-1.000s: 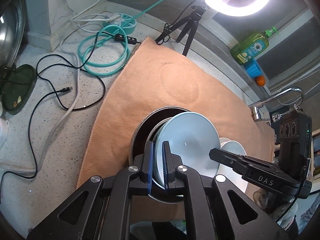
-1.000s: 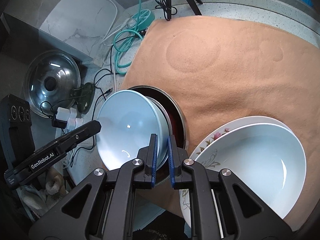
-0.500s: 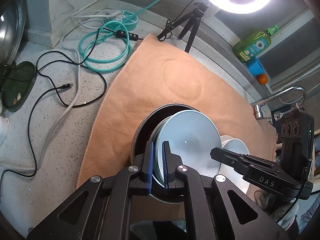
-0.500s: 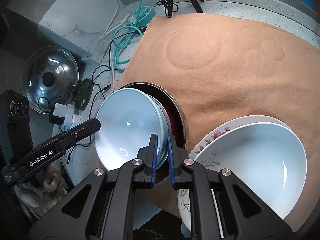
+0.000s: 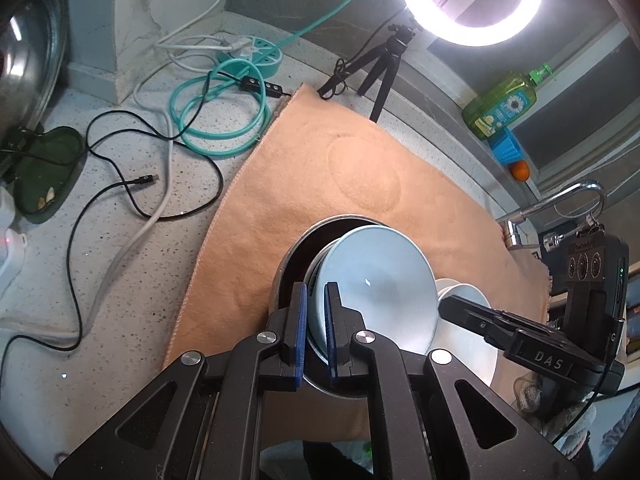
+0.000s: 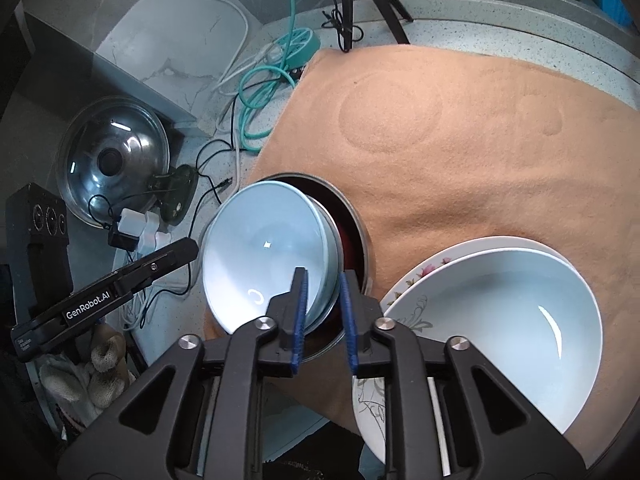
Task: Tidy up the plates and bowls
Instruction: 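Lower the pale blue bowl into the red-bottomed steel bowl, then lift the nested bowl stack by its rim with both grippers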
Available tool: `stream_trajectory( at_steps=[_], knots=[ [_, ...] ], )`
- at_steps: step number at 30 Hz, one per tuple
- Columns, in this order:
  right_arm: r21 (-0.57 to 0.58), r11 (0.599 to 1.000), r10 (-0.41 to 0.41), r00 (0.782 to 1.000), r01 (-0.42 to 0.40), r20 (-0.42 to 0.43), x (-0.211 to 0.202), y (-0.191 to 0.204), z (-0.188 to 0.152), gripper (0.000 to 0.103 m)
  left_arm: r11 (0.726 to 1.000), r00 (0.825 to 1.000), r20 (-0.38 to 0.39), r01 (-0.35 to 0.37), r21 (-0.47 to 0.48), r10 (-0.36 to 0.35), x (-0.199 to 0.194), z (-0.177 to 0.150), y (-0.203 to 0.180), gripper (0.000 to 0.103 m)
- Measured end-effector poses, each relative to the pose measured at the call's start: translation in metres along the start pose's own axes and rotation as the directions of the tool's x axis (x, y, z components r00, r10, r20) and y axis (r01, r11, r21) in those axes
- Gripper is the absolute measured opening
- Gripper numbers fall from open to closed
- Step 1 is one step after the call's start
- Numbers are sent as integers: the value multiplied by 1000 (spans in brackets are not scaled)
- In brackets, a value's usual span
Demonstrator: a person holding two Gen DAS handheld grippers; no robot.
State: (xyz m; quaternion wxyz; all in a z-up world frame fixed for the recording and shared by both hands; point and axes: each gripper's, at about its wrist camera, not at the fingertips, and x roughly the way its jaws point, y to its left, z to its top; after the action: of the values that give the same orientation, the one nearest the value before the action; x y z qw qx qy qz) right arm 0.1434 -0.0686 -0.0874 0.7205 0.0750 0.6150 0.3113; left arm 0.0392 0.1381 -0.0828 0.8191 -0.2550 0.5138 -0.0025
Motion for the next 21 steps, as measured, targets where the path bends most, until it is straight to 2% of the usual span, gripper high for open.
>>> stream_trajectory(
  at_steps=[2, 8, 13, 21],
  knots=[
    [11, 1000, 15, 1000, -15, 25, -7, -4, 0, 31, 1000, 1000, 12, 15, -24, -15, -4, -2, 4, 8],
    [57, 998, 18, 997, -22, 72, -22, -22, -4, 31, 996, 999, 36, 28, -83, -25, -7, -13, 18, 8],
    [79, 997, 10, 998, -15, 62, -21, -35, -5, 31, 992, 999, 21, 30, -125, -27, 2, -17, 28, 8],
    [83, 996, 9, 1000, -11, 27, -6, -38, -2, 31, 990, 999, -3, 35, -136, -36, 11, -17, 29, 8]
  ],
)
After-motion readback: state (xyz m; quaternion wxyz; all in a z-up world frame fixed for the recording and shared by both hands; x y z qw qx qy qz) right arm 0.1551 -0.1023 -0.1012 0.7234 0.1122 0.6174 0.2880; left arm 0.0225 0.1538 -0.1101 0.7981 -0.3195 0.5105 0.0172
